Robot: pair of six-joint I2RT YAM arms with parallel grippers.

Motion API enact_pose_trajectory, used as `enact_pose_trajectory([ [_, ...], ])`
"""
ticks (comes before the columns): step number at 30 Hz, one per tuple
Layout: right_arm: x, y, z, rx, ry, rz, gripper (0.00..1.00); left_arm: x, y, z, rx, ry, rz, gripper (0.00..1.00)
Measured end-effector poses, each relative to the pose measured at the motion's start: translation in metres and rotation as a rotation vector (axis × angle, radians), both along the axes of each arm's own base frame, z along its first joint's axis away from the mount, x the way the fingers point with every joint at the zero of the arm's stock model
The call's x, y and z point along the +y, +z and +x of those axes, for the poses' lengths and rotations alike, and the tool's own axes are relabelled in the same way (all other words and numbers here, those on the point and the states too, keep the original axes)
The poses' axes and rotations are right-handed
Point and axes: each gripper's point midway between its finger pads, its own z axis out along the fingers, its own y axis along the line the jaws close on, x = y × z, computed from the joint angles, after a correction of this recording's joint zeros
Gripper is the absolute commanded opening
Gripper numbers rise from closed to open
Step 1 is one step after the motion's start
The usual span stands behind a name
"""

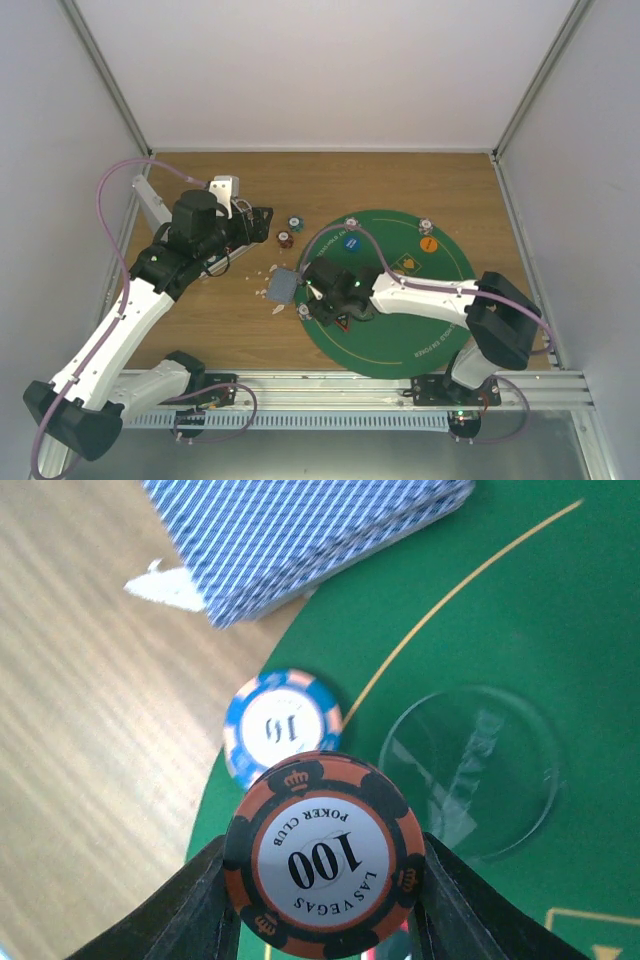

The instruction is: Distribute texas hold em gaming equipment

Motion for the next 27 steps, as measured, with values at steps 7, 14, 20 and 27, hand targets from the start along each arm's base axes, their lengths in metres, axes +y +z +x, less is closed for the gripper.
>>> enact_pose_trajectory([
  [7, -0.005, -0.015, -0.035, 0.011, 0.065, -0.005, 0.41, 0.0, 0.001, 0.0, -0.002, 0.0, -0.001, 0.99],
  [14, -0.001, -0.022, -0.05, 0.018, 0.093, 0.001, 0.41, 0.0, 0.001, 0.0, -0.002, 0.0, -0.001, 0.99],
  [20, 0.006, -0.022, -0.05, 0.014, 0.094, 0.026, 0.41, 0.0, 0.001, 0.0, -0.002, 0.0, -0.001, 0.99],
  [27, 0.007, -0.033, -0.053, 0.032, 0.098, 0.013, 0.41, 0.0, 0.001, -0.001, -0.002, -0.001, -0.002, 0.99],
])
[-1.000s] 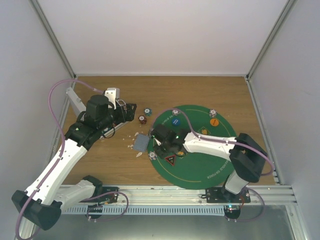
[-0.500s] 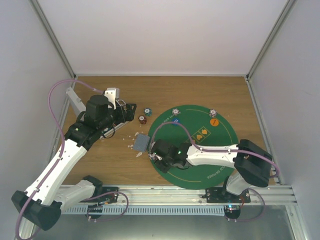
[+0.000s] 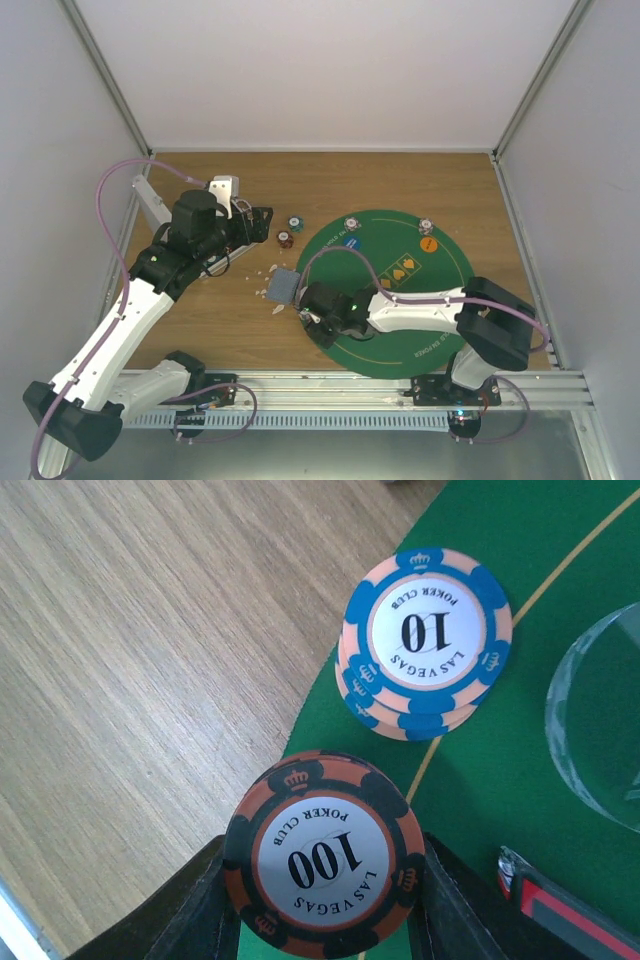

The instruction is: Distribute texas hold em gaming equipment

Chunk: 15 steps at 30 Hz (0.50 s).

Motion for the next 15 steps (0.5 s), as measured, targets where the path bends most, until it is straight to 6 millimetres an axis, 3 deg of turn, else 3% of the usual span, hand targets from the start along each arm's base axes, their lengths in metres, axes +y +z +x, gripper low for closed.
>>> enact_pose_trajectory([
  [15, -0.006, -0.014, -0.004, 0.021, -0.005, -0.028, 0.41, 0.0, 0.0, 0.0, 0.0, -0.001, 0.0, 0.99],
])
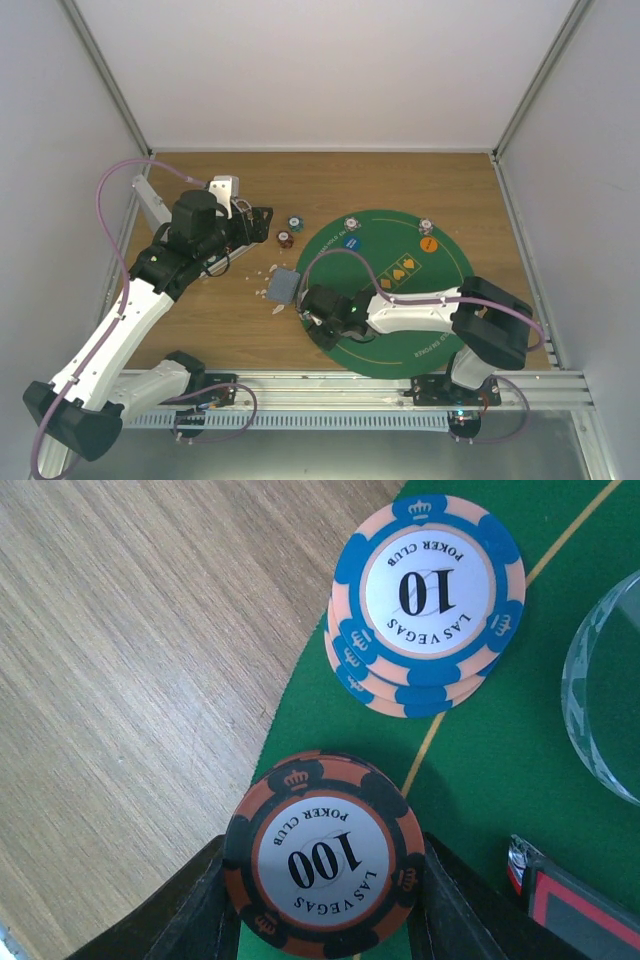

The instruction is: Distribute texas hold em gaming equipment

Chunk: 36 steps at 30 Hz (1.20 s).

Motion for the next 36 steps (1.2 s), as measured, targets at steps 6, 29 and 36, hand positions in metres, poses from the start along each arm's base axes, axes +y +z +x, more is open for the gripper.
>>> enact_pose_trajectory([
  [6, 0.0, -0.001, 0.001, -0.005, -0.005, 0.005, 0.46, 0.0, 0.0, 0.0, 0.001, 0.0, -0.003, 0.99],
  [29, 0.029, 0.056, 0.027, -0.067, -0.037, 0.092, 0.68, 0.0, 0.0, 0.0, 0.001, 0.004, -0.002, 0.99],
  [36, 0.044, 0.098, 0.1, -0.116, -0.176, 0.144, 0.7, 0.006, 0.005, 0.002, -0.018, 0.025, 0.025, 0.99],
])
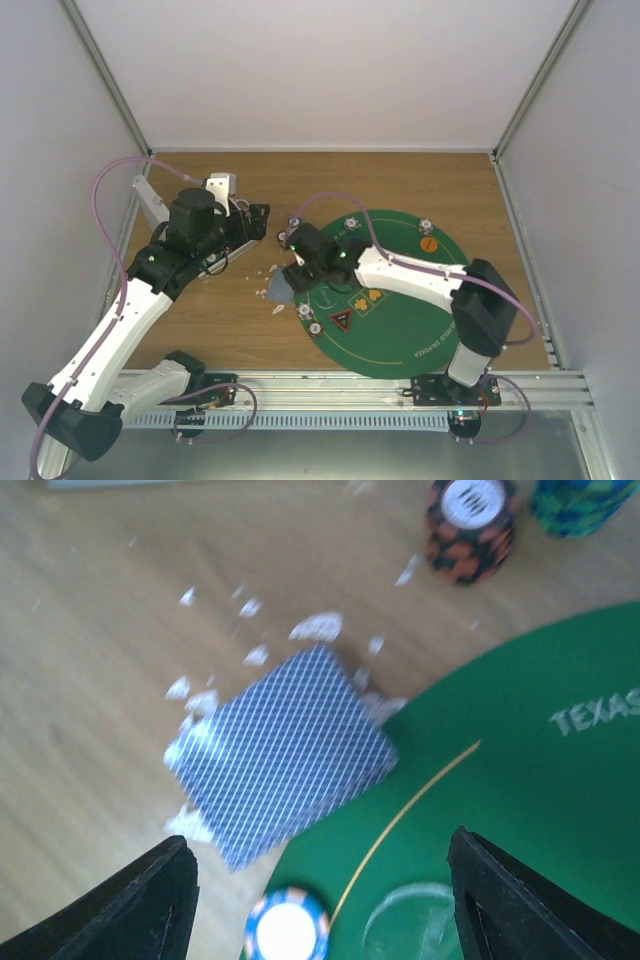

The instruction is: Distribute texas hold em gaming equipment

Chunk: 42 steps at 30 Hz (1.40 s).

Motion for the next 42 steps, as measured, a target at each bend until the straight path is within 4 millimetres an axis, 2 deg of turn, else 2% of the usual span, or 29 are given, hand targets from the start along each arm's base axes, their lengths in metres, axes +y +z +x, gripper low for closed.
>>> enact_pose_trajectory([
  [3, 0.006, -0.004, 0.03, 0.007, -0.055, -0.014, 0.7, 0.001, 0.004, 0.001, -0.01, 0.004, 0.004, 0.99],
  [6, 0.01, -0.017, 0.051, 0.033, -0.099, -0.042, 0.7, 0.001, 0.004, 0.001, -0.011, 0.004, 0.004, 0.99],
  [11, 0.018, -0.036, 0.076, 0.069, -0.156, -0.077, 0.7, 0.001, 0.004, 0.001, -0.011, 0.004, 0.004, 0.99],
  [19, 0.024, -0.051, 0.113, 0.075, -0.223, -0.094, 0.7, 0.002, 0.004, 0.001, -0.011, 0.006, 0.004, 0.99],
  [24, 0.027, -0.06, 0.129, 0.076, -0.239, -0.106, 0.67, 0.002, 0.004, 0.001, -0.012, 0.007, 0.004, 0.99],
  [42, 0.043, -0.066, 0.15, 0.056, -0.207, -0.111, 0.65, 0.003, 0.002, 0.003, -0.006, 0.011, 0.007, 0.99],
])
